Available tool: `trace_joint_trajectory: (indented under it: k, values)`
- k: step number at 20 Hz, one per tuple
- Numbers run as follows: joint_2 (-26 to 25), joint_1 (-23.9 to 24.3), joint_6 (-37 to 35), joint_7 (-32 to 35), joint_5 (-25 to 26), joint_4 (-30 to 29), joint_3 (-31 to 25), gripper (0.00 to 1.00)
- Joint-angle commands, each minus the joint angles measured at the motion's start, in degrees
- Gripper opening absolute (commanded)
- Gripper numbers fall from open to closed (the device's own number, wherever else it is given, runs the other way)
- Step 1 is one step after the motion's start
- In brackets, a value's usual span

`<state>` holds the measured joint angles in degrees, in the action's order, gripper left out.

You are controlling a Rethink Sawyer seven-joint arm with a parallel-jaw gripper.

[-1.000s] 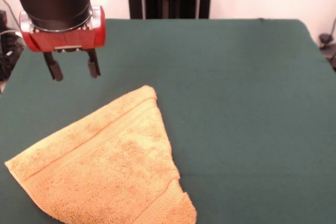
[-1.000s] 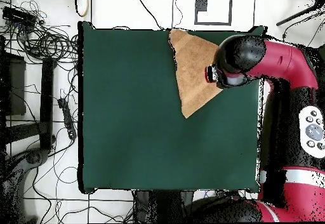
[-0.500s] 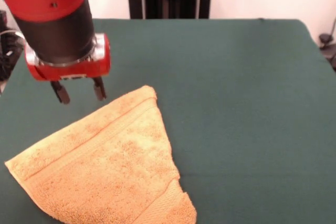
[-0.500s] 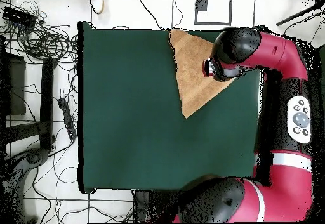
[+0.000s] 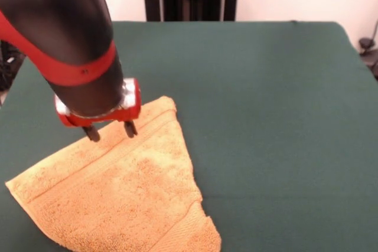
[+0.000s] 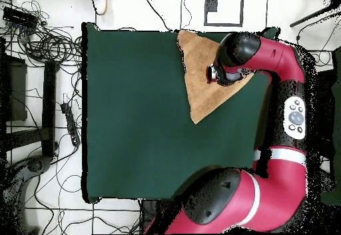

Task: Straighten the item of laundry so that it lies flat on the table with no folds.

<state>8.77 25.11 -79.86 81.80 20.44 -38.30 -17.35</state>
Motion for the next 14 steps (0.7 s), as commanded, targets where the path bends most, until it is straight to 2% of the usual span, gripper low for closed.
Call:
trace_joint_trajectory:
  k: [1,3,9,12,14]
  values:
    - [-4.46,-4.48,-10.54,2.05,-1.11,6.88,-3.98,1.00]
    - [-4.99,-4.52,-10.00,1.63,-0.98,7.18,-3.83,1.00]
    - [-5.63,-4.21,-5.46,-0.60,-0.54,3.00,-2.32,1.00]
    - [-4.60,-3.54,0.50,-1.17,-0.23,-2.40,-1.37,1.00]
    - [-5.21,-3.52,1.95,-1.52,0.15,-3.01,-1.32,1.00]
